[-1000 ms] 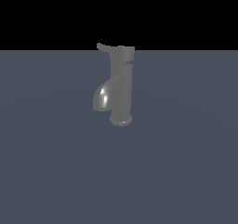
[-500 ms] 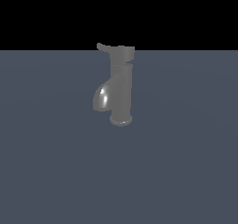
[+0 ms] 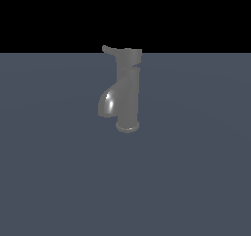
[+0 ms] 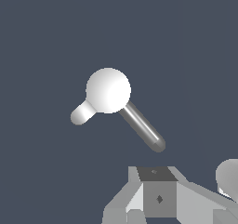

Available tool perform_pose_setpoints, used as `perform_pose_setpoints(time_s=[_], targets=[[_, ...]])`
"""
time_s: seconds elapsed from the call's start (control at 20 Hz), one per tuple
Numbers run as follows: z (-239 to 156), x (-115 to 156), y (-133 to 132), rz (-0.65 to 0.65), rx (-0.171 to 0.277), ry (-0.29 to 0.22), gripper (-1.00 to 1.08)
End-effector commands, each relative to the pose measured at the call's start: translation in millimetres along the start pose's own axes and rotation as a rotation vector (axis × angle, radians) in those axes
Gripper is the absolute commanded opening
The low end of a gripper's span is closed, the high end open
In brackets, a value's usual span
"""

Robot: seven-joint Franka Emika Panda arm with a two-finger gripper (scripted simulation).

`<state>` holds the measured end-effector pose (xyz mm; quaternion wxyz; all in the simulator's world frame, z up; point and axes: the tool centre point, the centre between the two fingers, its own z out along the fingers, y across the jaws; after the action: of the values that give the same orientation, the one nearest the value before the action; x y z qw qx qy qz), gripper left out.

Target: Turn on the faucet by rotating a designated handle.

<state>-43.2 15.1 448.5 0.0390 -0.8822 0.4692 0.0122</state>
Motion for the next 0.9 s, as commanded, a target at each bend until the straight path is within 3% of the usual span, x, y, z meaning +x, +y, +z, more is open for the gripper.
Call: perform_pose_setpoints(time_s=[0.0, 0.85], targets=[[9.3, 6.2, -11.3, 0.066, -0.002, 0.0, -1.0], [85.0, 43.3, -81.3, 0.504, -0.023, 0.026, -1.0]])
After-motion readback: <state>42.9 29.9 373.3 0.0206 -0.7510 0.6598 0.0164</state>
